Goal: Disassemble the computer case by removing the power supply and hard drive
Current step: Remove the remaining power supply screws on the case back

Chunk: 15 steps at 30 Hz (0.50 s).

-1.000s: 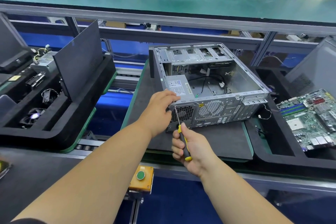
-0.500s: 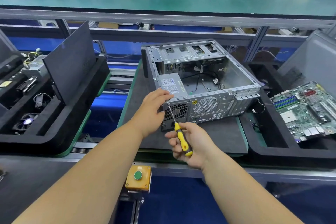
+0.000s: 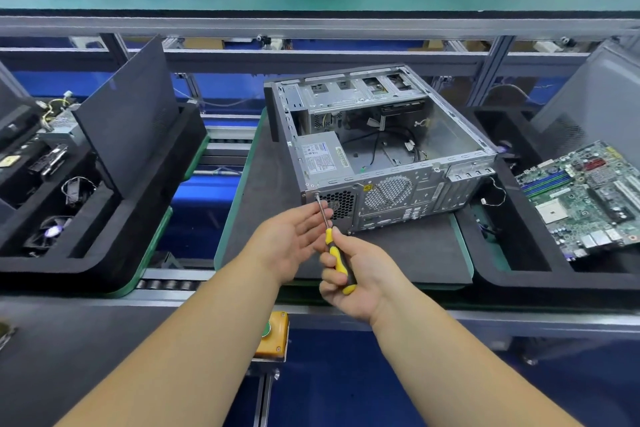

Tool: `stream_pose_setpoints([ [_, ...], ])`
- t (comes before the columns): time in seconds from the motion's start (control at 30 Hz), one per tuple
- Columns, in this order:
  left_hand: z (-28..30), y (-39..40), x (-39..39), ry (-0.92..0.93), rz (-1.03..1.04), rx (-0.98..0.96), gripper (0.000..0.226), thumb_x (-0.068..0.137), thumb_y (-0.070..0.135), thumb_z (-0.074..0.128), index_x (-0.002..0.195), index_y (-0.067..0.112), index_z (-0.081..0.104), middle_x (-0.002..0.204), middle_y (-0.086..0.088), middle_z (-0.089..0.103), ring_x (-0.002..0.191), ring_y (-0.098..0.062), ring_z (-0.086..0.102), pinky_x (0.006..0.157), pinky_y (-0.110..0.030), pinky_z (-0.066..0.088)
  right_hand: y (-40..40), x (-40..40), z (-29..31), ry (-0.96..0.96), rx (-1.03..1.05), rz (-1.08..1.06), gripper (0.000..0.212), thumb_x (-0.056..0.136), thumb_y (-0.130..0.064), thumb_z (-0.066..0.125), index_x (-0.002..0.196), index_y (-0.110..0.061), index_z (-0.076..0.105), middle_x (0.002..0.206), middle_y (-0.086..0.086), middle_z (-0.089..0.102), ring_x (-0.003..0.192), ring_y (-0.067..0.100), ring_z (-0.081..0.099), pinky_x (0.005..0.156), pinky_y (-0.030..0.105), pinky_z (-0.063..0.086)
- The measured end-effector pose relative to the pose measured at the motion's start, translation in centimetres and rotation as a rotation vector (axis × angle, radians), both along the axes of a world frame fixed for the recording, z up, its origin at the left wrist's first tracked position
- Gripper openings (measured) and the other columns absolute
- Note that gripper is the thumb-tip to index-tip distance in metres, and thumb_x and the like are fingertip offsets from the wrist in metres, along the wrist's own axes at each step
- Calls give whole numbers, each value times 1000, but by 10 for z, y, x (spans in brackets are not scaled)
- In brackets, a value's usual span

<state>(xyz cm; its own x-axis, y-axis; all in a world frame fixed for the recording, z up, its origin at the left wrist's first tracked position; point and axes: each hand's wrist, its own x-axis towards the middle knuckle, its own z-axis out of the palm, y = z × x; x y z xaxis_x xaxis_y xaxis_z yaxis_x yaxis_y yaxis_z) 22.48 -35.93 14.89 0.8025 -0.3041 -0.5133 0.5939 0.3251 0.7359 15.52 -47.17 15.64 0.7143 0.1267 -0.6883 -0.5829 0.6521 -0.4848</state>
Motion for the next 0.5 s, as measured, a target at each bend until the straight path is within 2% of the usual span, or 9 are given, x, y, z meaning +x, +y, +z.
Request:
stream_pose_setpoints([
  [0.07, 4, -8, 0, 5, 6, 80, 15, 93, 23, 64, 99, 11, 72, 82, 0, 75, 66, -11, 67, 49, -19, 51, 3, 1, 1, 16, -62, 9, 30, 99, -36, 56, 78, -16, 61, 54, 0, 49, 36, 11, 33, 47, 22, 29],
  [0.2, 6, -19, 3, -35, 17, 287, 12, 91, 23, 69, 86, 12, 67, 62, 7, 67, 51, -6, 57, 41, -18, 44, 10, 1, 2, 41, -220, 25, 26, 93, -38, 65, 79, -16, 66, 55, -1, 53, 42, 10, 43, 47, 21, 39],
  [0.33, 8, -18, 5, -78, 24, 311, 18, 91, 17, 68, 79, 5, 64, 49, 1, 57, 35, -7, 42, 35, -17, 34, 5, -1, 7, -10, -63, 66, 43, 100, -45, 46, 85, -11, 67, 62, 2, 55, 48, 11, 47, 53, 23, 40],
  [0.4, 7, -17, 7, -67, 22, 307, 19, 91, 18, 69, 77, 5, 65, 49, 0, 55, 36, -7, 40, 34, -16, 33, 0, -2, 8, -29, -31, 92, 50, 103, -45, 37, 91, -7, 68, 65, 3, 58, 51, 12, 50, 54, 23, 42],
  [0.5, 3, -18, 9, -56, 37, 309, 19, 89, 19, 71, 76, 6, 67, 52, 1, 59, 41, -8, 43, 36, -17, 36, -5, -6, 8, -30, -92, 120, 48, 105, -40, 34, 103, -6, 69, 67, 4, 63, 53, 14, 58, 51, 24, 45],
])
